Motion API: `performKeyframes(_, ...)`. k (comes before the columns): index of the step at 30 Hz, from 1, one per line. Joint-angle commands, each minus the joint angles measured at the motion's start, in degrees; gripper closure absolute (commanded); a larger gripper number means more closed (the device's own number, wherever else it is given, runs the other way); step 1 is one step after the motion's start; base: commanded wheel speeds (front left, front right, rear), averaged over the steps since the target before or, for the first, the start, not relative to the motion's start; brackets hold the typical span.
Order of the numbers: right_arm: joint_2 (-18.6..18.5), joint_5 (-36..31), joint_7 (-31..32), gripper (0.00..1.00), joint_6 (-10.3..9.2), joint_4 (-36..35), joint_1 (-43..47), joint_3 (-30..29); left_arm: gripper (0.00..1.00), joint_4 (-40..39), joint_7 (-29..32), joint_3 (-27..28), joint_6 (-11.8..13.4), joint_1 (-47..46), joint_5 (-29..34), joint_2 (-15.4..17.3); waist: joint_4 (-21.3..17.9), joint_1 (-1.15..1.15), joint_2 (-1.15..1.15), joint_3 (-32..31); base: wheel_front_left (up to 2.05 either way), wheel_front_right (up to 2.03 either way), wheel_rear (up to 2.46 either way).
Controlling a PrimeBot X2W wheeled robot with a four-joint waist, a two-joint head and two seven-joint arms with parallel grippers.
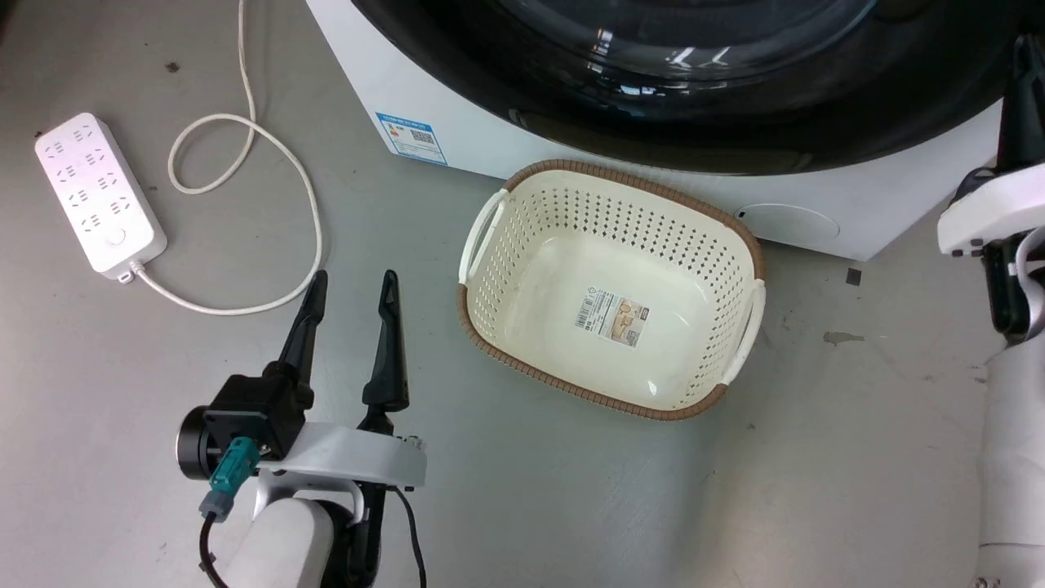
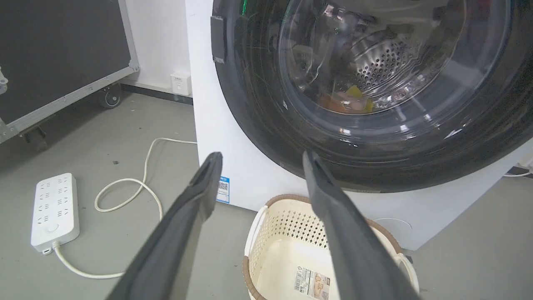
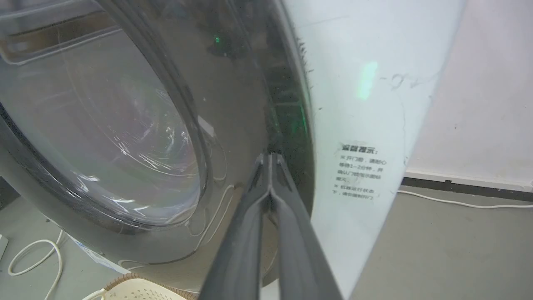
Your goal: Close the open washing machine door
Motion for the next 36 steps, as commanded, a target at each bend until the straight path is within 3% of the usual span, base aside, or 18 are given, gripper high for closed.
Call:
performKeyframes(1,-0.7,-0.1,-0.4,1.00,-0.08,-0.6,-1.9,-0.6,0.00,0.0,-0.3,0.3,-0.4,-0.7,0.5,-0.4,0.0,0.00,0.00,0.1,0.00,0.00,0.00)
performKeyframes(8,-0.9,0.0,-1.3,1.00,-0.08,-1.1,-3.0,-2.3,0.00,1.0,-0.3,1.2,-1.3,-1.1,1.1,-1.1,-0.8,0.00,0.00,-1.1,0.00,0.00,0.00)
performKeyframes(15,0.2,1.4,-3.5,1.00,-0.08,-3.0,1.2,-0.4,0.00,2.4,-0.3,3.0,-2.0,1.0,1.3,-0.8,-3.6,0.00,0.00,-7.4,0.00,0.00,0.00)
performKeyframes(27,1.4,6.2,-2.9,1.00,-0.08,-11.1,20.3,7.2,0.00,3.6,0.1,5.9,-1.4,7.7,0.4,1.9,-11.5,0.00,0.00,-20.0,0.00,0.00,0.00)
performKeyframes(36,1.4,11.3,0.7,1.00,-0.08,-18.6,35.0,14.4,0.00,2.7,2.1,5.8,-1.2,11.0,-0.3,3.1,-13.9,0.00,0.00,-22.9,0.00,0.00,0.00)
